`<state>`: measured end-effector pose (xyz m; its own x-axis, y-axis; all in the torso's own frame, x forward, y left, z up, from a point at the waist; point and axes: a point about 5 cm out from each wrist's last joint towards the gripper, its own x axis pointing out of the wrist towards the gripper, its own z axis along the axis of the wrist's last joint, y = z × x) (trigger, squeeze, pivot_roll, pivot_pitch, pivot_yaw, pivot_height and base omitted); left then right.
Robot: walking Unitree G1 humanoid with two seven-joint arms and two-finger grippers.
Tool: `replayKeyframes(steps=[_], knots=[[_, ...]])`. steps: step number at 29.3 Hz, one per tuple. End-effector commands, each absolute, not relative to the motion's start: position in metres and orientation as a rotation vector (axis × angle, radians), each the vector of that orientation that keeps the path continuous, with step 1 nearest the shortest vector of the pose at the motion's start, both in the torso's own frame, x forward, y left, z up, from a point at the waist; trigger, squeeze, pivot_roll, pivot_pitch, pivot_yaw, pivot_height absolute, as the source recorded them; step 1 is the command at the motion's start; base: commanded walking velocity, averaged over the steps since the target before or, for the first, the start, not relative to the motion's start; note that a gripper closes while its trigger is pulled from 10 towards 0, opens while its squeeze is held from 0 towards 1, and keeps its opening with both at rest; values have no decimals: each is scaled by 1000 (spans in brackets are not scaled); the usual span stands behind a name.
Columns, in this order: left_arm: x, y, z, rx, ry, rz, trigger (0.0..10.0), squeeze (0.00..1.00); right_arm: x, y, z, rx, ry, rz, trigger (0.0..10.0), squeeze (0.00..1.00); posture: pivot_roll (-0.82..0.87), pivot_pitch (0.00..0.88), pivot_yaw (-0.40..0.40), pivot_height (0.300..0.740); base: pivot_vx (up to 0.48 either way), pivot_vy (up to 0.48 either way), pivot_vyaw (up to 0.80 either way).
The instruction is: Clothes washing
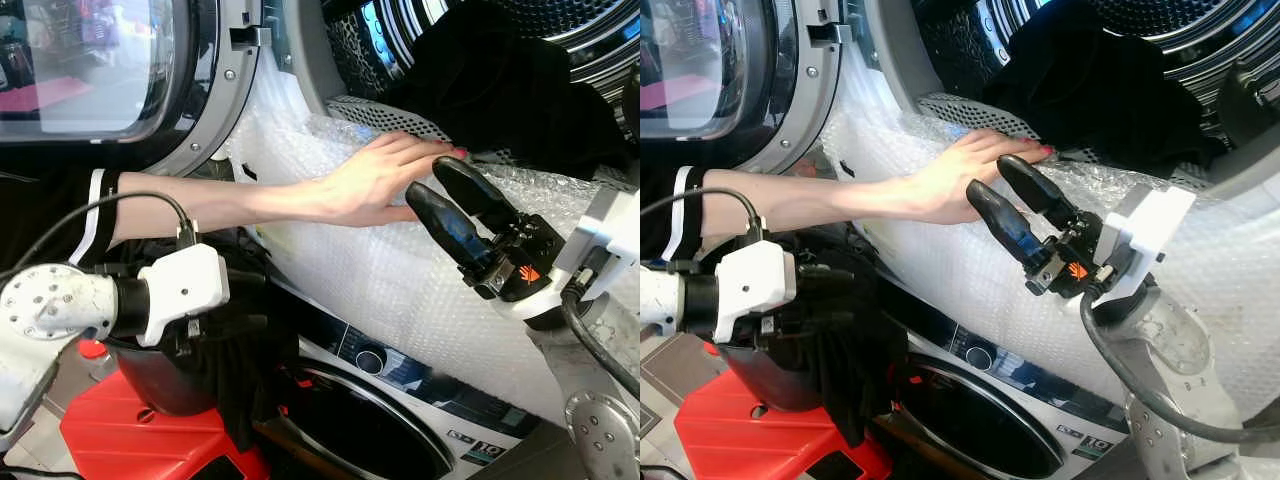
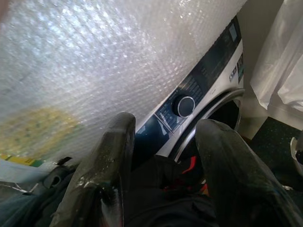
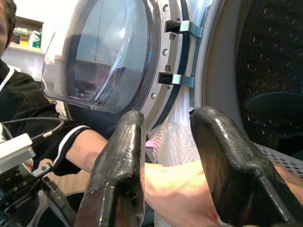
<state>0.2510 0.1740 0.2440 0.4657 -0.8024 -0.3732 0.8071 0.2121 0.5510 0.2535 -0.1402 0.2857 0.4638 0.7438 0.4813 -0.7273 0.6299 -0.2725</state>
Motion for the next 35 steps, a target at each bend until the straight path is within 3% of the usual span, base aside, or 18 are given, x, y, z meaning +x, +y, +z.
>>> replayKeyframes(steps=[1, 17, 18, 19, 20, 27, 28, 35], knots=[[248, 170, 245, 793, -3, -1126, 10000, 0, 255, -143, 289, -43, -612, 888, 10000, 0, 230, 163, -75, 740, 0, 0, 0], [263, 192, 216, 760, 180, -915, 10000, 0, 257, -142, 283, -50, -592, 871, 10000, 0, 235, 170, -71, 740, 0, 0, 0], [263, 192, 214, 746, 187, -910, 10000, 106, 257, -141, 283, -50, -591, 872, 10000, 0, 235, 170, -71, 740, 0, 0, 0], [264, 193, 212, 738, 197, -898, 10000, 357, 257, -141, 283, -49, -590, 872, 10000, 0, 235, 170, -71, 740, 0, 0, 0], [265, 194, 210, 729, 209, -882, 10000, 1000, 257, -141, 283, -48, -589, 873, 10000, 0, 235, 170, -71, 740, 0, 0, 0], [265, 207, 197, 700, 329, -804, 10000, 1000, 259, -142, 281, -57, -575, 872, 10000, 0, 239, 182, -74, 740, 0, 0, 0], [261, 210, 193, 651, 366, -804, 10000, 0, 259, -142, 280, -58, -570, 870, 10000, 0, 240, 184, -74, 740, 0, 0, 0], [277, 230, 189, 549, 396, -616, 10000, 0, 260, -140, 278, -64, -562, 877, 10000, 0, 243, 190, -79, 740, 0, 0, 0]])
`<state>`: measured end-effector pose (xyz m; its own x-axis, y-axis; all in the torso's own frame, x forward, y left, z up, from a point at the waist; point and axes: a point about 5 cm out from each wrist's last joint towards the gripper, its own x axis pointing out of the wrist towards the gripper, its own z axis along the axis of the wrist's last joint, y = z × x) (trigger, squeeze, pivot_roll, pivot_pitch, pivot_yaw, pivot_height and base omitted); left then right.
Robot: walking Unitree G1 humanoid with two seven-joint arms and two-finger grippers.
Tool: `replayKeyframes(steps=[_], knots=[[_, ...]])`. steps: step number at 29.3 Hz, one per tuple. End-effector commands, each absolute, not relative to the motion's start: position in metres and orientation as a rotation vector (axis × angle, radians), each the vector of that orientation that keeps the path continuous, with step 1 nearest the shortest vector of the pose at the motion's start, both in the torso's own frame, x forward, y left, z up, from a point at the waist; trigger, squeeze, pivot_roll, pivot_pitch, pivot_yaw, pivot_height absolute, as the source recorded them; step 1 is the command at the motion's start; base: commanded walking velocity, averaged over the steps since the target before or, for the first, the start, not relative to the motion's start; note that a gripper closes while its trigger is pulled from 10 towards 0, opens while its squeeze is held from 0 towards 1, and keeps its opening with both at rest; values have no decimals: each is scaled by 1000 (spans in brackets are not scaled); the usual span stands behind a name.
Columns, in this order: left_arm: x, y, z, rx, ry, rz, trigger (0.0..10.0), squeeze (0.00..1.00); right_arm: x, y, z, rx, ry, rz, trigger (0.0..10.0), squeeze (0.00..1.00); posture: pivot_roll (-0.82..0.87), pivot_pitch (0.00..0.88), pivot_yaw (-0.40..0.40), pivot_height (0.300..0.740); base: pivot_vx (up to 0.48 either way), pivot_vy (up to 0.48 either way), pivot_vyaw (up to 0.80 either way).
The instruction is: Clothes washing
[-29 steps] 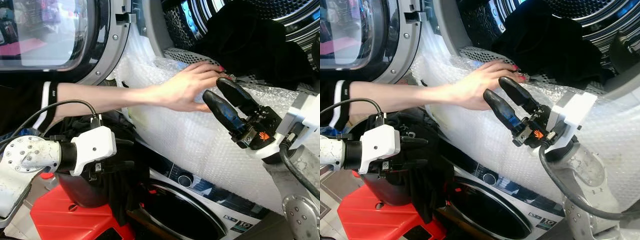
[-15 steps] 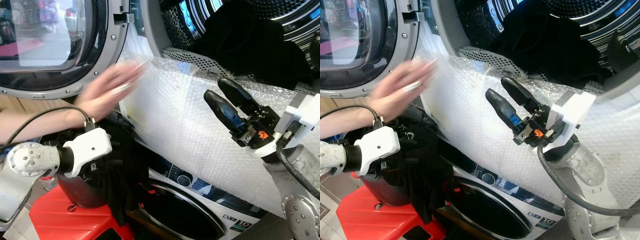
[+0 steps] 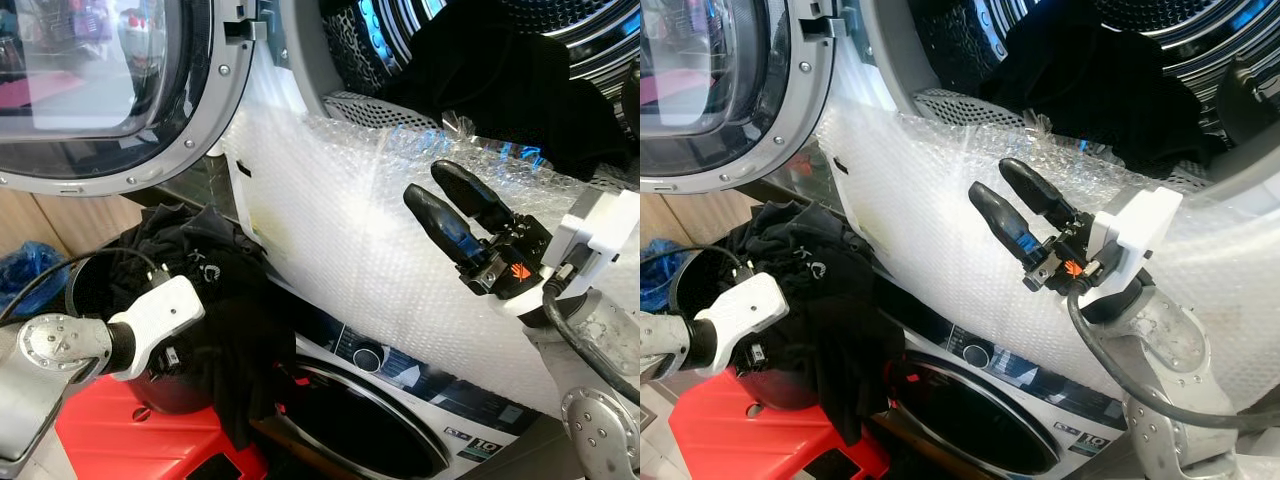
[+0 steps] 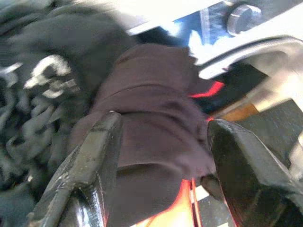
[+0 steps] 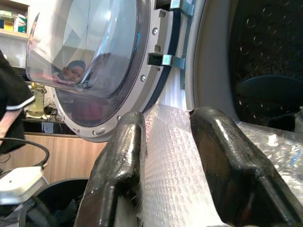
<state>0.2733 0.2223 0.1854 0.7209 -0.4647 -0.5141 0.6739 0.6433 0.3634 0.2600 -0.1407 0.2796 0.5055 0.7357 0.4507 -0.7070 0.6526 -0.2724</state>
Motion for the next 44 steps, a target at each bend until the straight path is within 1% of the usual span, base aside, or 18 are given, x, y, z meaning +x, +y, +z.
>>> replayKeyframes(steps=[1, 3, 5, 8, 11, 12, 13, 16, 20, 21, 25, 29, 34, 35, 37, 38, 42, 44], knots=[[280, 235, 190, 549, 399, -579, 10000, 0, 261, -140, 278, -64, -562, 878, 10000, 0, 243, 190, -79, 740, 0, 0, 0], [284, 243, 190, 564, 407, -532, 10000, 0, 261, -140, 279, -66, -563, 875, 10000, 0, 242, 191, -82, 740, 0, 0, 0], [286, 247, 190, 532, 412, -515, 10000, 0, 261, -143, 282, -62, -573, 870, 10000, 0, 240, 192, -83, 740, 0, 0, 0], [286, 247, 183, 426, 423, -526, 10000, 0, 257, -148, 290, -24, -613, 873, 10000, 0, 237, 192, -83, 740, 0, 0, 0], [282, 238, 176, 324, 426, -578, 10000, 0, 252, -150, 296, 1, -639, 888, 10000, 0, 232, 195, -84, 740, 0, 0, 0], [282, 238, 176, 324, 426, -578, 10000, 0, 252, -150, 296, 1, -639, 888, 10000, 0, 232, 195, -84, 740, 0, 0, 0], [282, 237, 173, 289, 434, -578, 10000, 0, 252, -149, 296, -6, -636, 887, 10000, 0, 231, 197, -85, 740, 0, 0, 0], [281, 239, 168, 282, 450, -567, 10000, 0, 252, -149, 295, -10, -633, 887, 10000, 0, 228, 198, -85, 740, 0, 0, 0], [282, 242, 163, 194, 460, -563, 10000, 0, 253, -147, 293, -17, -623, 891, 10000, 0, 231, 204, -89, 740, 0, 0, 0], [282, 242, 163, 194, 460, -563, 10000, 0, 253, -147, 293, -17, -623, 891, 10000, 0, 231, 204, -89, 740, 0, 0, 0], [286, 249, 153, 119, 496, -527, 10000, 0, 254, -146, 294, -16, -619, 899, 10000, 0, 229, 205, -95, 740, 0, 0, 0], [286, 255, 136, 111, 557, -514, 10000, 0, 254, -145, 296, -20, -620, 902, 10000, 0, 219, 206, -97, 740, 0, 0, 0], [289, 259, 131, 106, 570, -503, 10000, 0, 253, -145, 296, -28, -619, 897, 10000, 0, 210, 203, -96, 740, 0, 0, 0], [293, 260, 133, 106, 563, -491, 7765, 0, 252, -146, 297, -30, -620, 894, 10000, 0, 204, 201, -95, 740, 0, 0, 0], [295, 262, 134, 105, 558, -483, 7765, 0, 252, -146, 297, -31, -620, 893, 10000, 0, 204, 201, -95, 740, 0, 0, 0], [298, 261, 137, 107, 536, -488, 0, 0, 252, -146, 297, -32, -621, 890, 10000, 0, 204, 201, -95, 740, 0, 0, 0], [303, 256, 148, 29, 486, -549, 0, 0, 251, -146, 298, -36, -622, 880, 10000, 0, 195, 197, -88, 740, 0, 0, 0], [303, 255, 149, 24, 483, -559, 0, 0, 251, -146, 298, -38, -621, 877, 10000, 0, 195, 197, -88, 740, 0, 0, 0]])
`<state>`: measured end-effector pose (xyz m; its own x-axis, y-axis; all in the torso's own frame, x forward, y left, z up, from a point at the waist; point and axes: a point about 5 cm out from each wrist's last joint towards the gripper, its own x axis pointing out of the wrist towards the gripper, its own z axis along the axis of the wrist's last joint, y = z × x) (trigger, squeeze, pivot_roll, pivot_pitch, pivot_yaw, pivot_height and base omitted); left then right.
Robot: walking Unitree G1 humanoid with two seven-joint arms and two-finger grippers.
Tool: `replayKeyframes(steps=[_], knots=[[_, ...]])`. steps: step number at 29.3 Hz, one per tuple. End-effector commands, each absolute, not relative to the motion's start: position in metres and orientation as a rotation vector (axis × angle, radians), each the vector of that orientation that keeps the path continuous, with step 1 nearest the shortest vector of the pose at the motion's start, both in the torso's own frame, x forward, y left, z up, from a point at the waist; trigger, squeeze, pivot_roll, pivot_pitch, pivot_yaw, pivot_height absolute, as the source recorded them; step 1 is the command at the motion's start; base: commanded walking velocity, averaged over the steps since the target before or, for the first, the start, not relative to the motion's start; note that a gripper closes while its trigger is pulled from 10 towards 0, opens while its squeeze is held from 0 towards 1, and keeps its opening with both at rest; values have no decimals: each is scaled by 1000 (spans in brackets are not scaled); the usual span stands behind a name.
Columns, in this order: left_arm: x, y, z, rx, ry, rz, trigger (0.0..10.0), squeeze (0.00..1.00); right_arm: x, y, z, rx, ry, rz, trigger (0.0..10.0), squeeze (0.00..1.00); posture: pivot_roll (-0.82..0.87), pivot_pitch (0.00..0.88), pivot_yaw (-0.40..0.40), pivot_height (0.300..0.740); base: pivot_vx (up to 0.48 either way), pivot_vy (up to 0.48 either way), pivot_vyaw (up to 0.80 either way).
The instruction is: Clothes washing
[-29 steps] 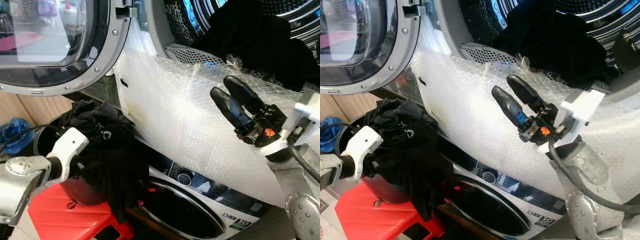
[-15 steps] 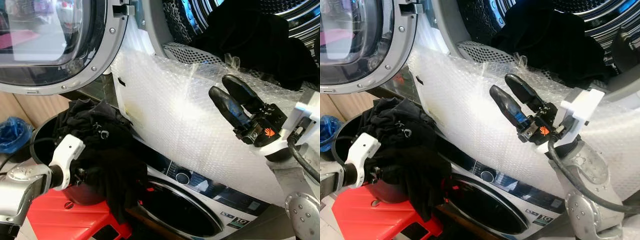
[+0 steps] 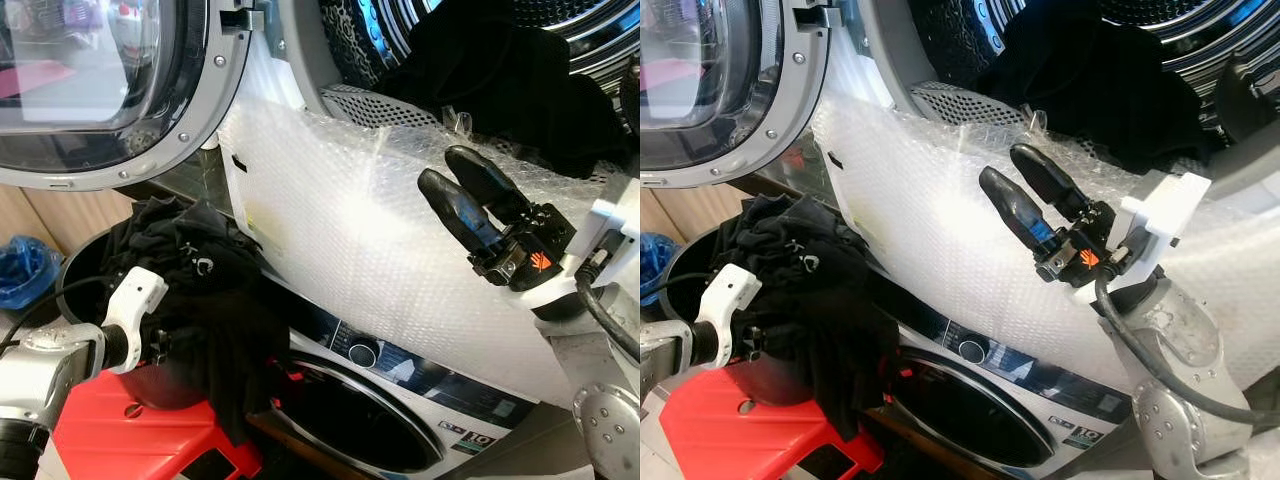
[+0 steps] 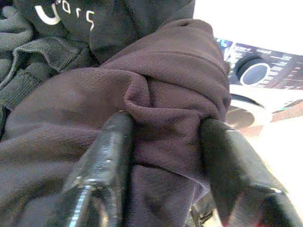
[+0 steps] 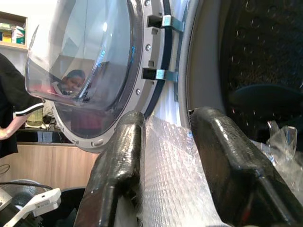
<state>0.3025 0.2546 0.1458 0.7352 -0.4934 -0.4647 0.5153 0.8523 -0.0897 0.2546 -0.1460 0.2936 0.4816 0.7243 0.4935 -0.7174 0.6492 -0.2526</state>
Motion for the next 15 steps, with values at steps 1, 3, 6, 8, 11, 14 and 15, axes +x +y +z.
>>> replayKeyframes(steps=[1, 3, 6, 8, 11, 14, 15], knots=[[303, 254, 149, 21, 482, -566, 0, 0, 251, -147, 298, -39, -620, 874, 10000, 0, 195, 197, -88, 740, 0, 0, 0], [303, 254, 149, 17, 481, -565, 0, 0, 251, -147, 298, -41, -619, 872, 10000, 0, 195, 197, -88, 740, 0, 0, 0], [304, 255, 148, 9, 474, -558, 0, 0, 250, -147, 297, -43, -618, 870, 10000, 0, 191, 192, -85, 740, 0, 0, 0], [305, 255, 149, 1, 463, -566, 0, 0, 250, -147, 297, -44, -618, 869, 10000, 0, 191, 192, -85, 740, 0, 0, 0], [305, 256, 150, -2, 458, -560, 0, 0, 250, -146, 298, -45, -619, 870, 10000, 0, 191, 192, -85, 740, 0, 0, 0], [305, 258, 150, -14, 457, -542, 0, 0, 251, -146, 298, -45, -620, 869, 10000, 0, 194, 190, -90, 740, 0, 0, 0], [305, 258, 150, -15, 456, -541, 0, 0, 251, -146, 298, -45, -620, 869, 10000, 0, 194, 190, -90, 740, 0, 0, 0]])
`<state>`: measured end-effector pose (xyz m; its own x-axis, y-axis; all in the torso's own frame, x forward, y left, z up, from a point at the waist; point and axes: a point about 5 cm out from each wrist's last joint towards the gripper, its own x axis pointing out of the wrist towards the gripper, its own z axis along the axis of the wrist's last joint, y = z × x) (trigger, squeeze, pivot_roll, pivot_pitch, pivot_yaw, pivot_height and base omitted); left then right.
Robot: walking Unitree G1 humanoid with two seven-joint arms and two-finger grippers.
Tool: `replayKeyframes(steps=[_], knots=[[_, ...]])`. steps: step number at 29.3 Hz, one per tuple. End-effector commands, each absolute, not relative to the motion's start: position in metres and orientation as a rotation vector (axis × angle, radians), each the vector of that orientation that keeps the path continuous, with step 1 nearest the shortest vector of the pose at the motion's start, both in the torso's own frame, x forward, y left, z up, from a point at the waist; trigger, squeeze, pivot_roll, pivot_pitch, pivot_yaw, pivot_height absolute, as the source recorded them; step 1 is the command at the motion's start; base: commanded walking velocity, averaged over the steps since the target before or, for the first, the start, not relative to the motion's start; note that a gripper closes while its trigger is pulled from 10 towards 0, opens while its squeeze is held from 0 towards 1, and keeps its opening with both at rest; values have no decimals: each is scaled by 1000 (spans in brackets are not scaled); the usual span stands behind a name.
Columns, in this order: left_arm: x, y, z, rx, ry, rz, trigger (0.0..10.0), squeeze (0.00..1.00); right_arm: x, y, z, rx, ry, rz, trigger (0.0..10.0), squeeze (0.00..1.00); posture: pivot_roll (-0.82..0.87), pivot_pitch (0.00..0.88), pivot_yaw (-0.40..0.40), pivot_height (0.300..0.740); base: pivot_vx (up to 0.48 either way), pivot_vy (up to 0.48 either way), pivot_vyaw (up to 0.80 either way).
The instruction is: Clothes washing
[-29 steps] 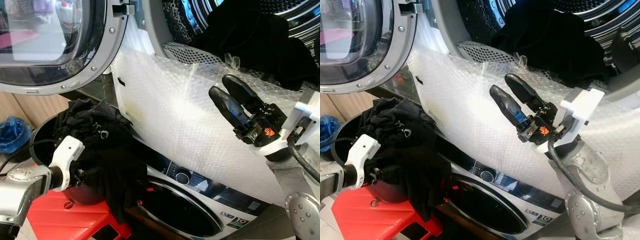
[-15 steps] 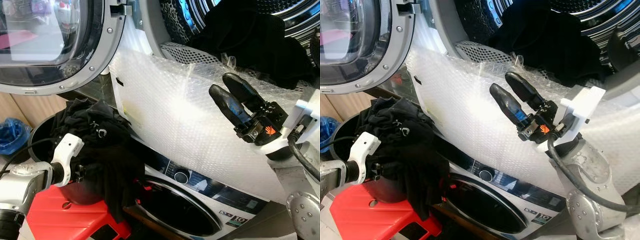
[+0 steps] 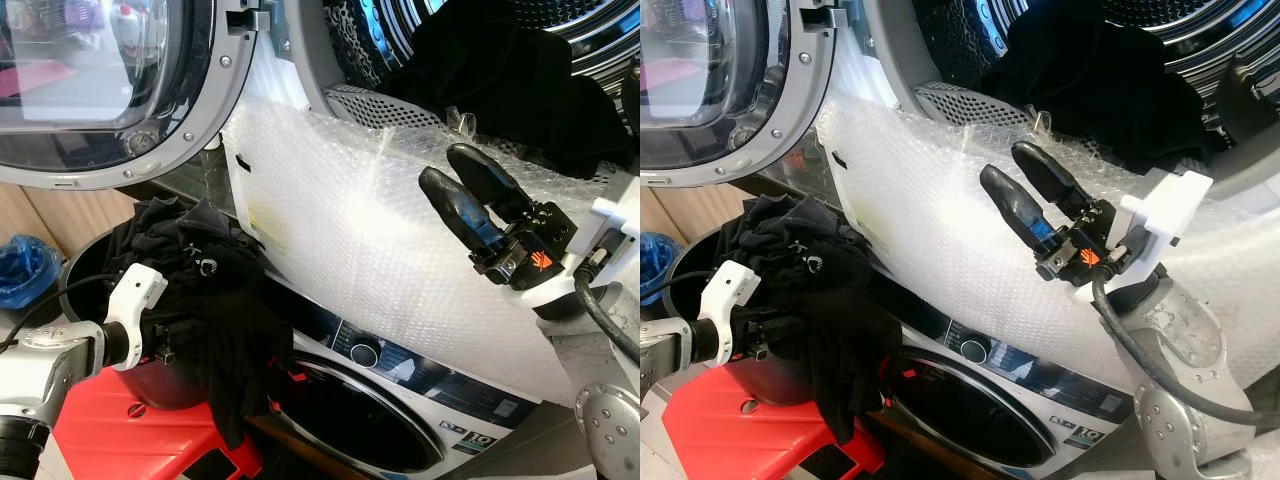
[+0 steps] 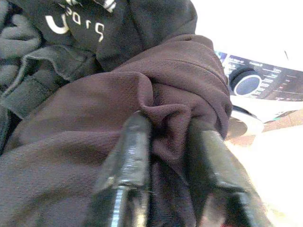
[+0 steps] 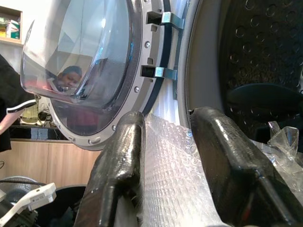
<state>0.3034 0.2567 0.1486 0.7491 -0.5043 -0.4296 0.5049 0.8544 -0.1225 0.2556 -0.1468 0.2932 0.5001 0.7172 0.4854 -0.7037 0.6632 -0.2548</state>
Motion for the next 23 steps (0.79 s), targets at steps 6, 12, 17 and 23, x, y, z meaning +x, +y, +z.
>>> replayKeyframes(steps=[6, 12, 17, 23], knots=[[305, 259, 149, -23, 446, -519, 0, 0, 252, -146, 299, -43, -620, 868, 10000, 0, 195, 193, -91, 740, 0, 0, 0], [307, 261, 154, -13, 414, -486, 0, 0, 252, -145, 299, -40, -619, 865, 10000, 0, 195, 195, -91, 740, 0, 0, 0], [317, 253, 182, 32, 273, -463, 0, 0, 251, -145, 298, -37, -617, 867, 10000, 0, 193, 196, -90, 740, 0, 0, 0], [316, 193, 267, 403, -142, -693, 10000, 0, 249, -141, 295, -39, -599, 903, 10000, 0, 203, 194, -94, 740, 0, 0, 0]])
